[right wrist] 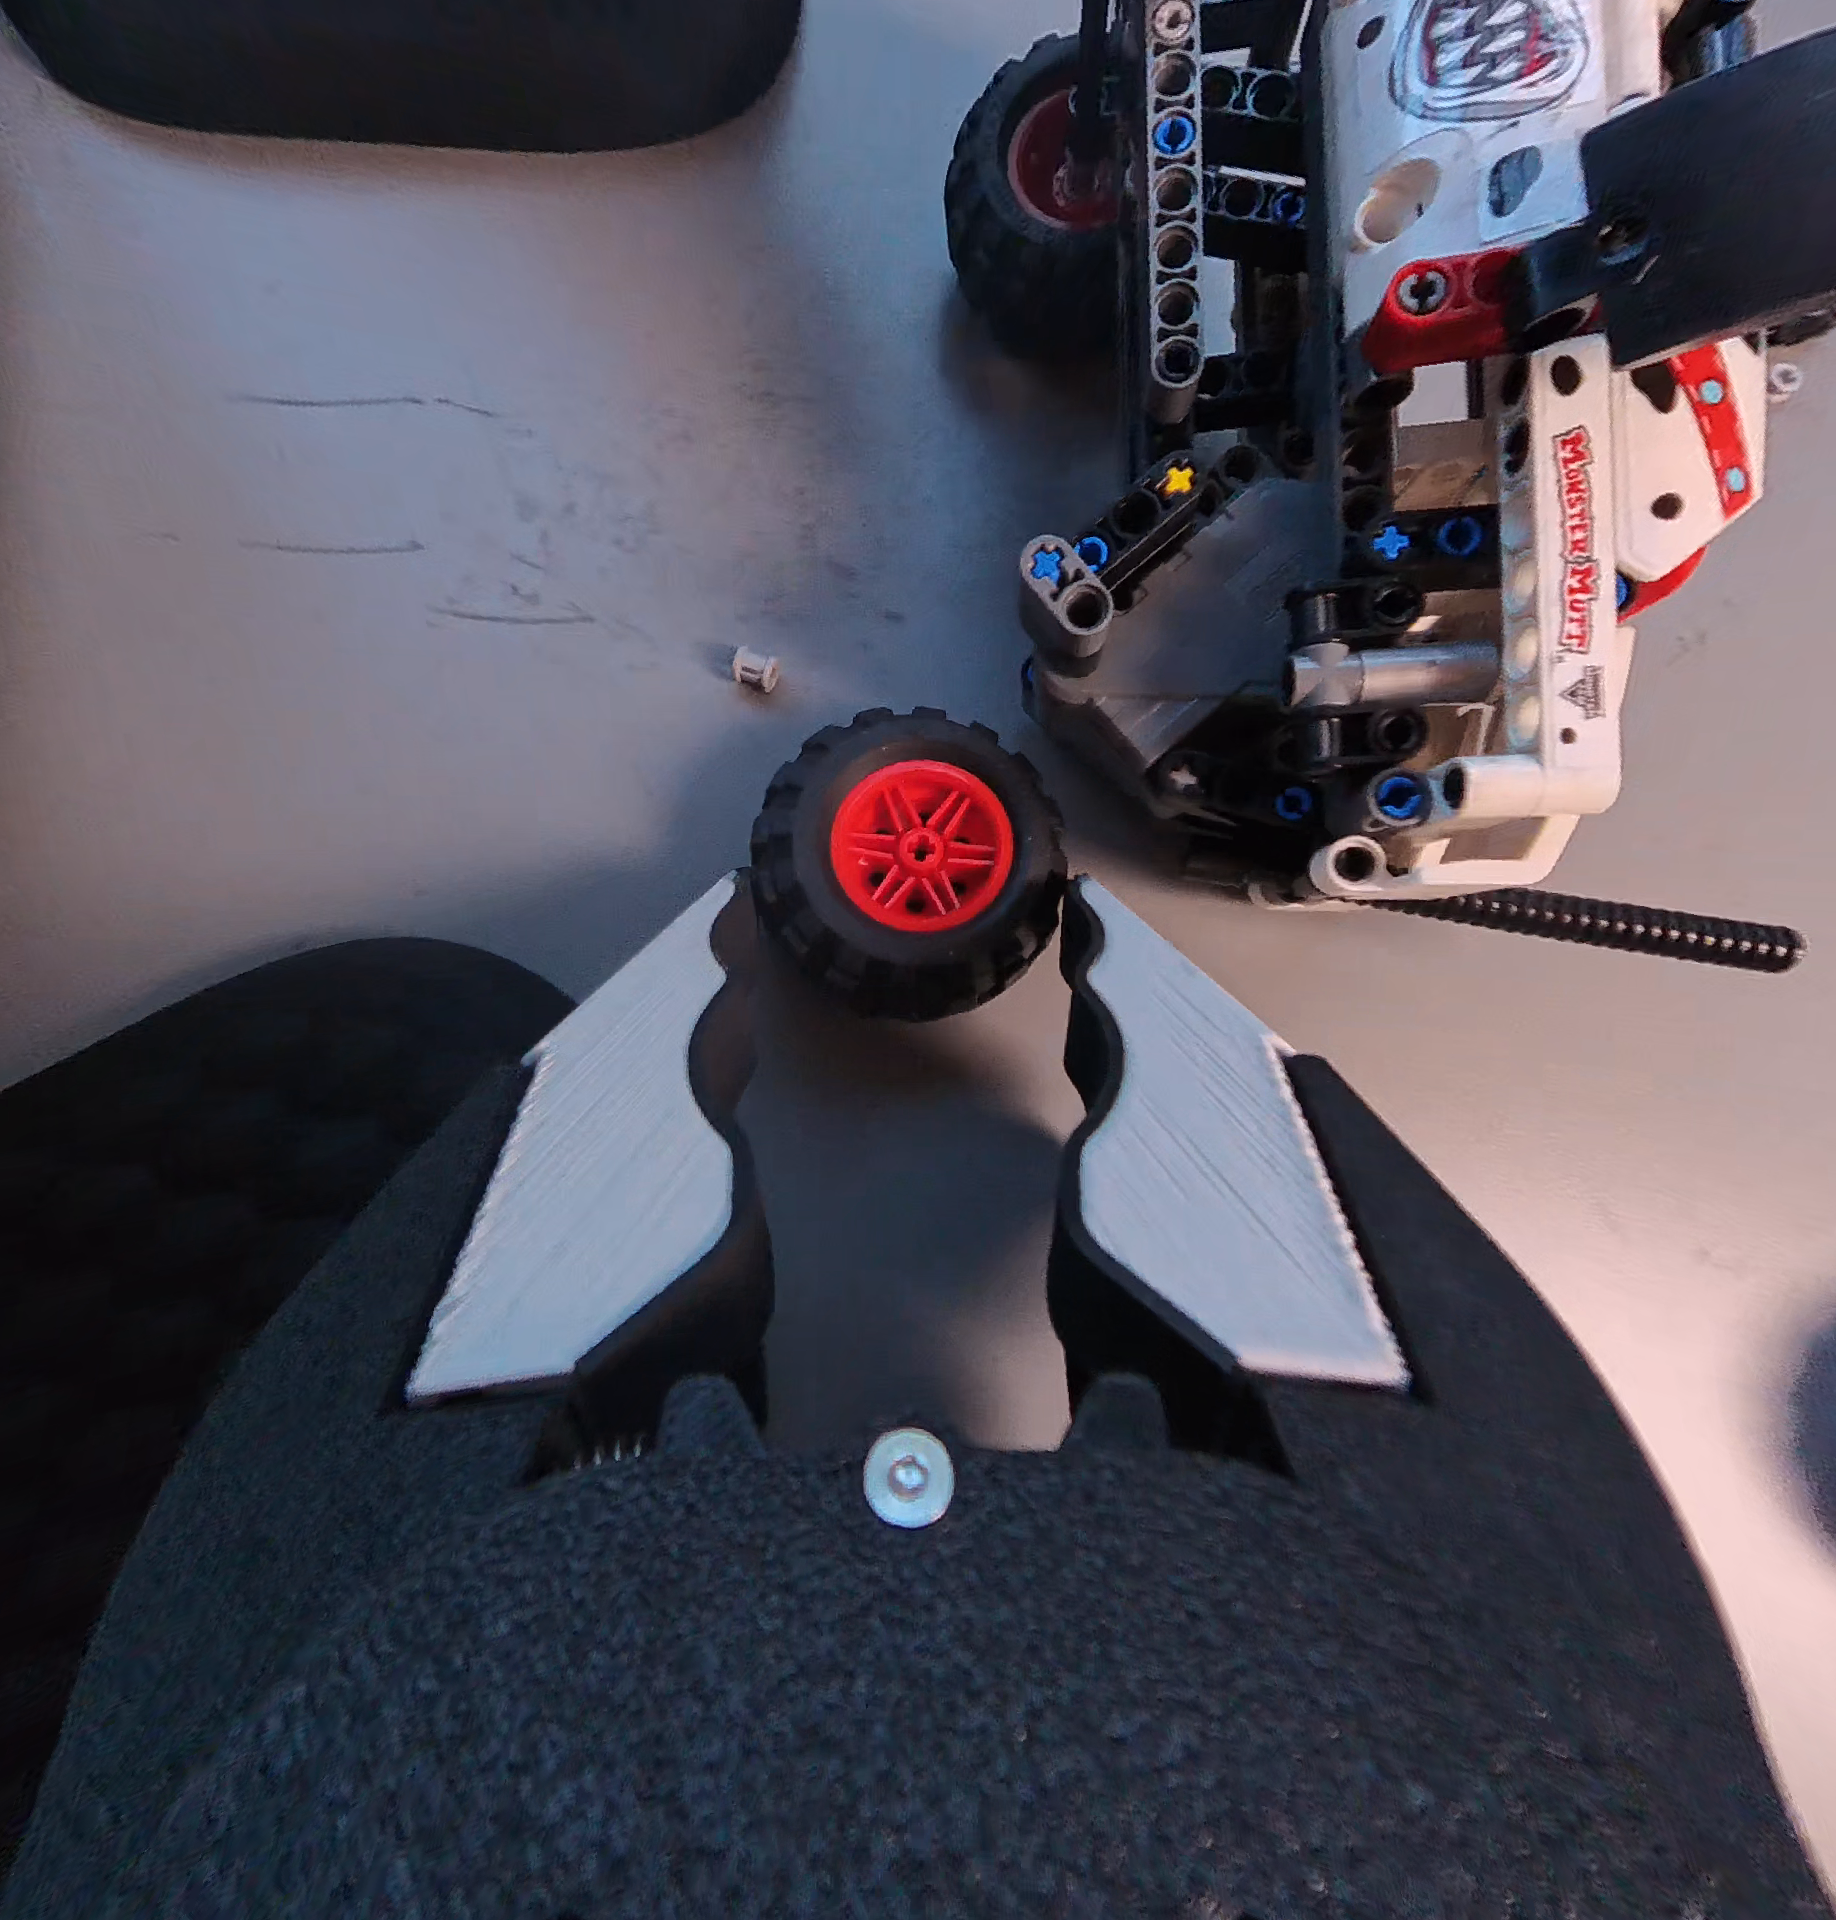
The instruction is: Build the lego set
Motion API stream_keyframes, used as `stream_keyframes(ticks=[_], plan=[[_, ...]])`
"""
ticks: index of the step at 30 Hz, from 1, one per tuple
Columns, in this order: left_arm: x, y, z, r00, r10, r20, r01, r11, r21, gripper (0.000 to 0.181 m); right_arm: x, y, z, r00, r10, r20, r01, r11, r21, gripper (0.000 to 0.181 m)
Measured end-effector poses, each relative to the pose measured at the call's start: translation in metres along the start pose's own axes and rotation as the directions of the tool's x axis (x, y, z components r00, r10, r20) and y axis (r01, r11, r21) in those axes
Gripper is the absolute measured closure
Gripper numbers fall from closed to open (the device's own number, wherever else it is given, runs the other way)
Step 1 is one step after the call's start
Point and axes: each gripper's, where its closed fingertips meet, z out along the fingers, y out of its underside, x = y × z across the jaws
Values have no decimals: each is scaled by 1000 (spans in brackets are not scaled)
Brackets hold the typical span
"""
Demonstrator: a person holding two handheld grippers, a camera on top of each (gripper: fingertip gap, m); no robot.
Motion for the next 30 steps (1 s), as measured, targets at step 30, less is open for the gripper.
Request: stream_keyframes(ticks=[30], plan=[[-211, -13, -7, 884, -159, 439, 211, 975, -72, 174, 12, 12, -11, 998, 57, -16, -56, 997, 48, 124]])
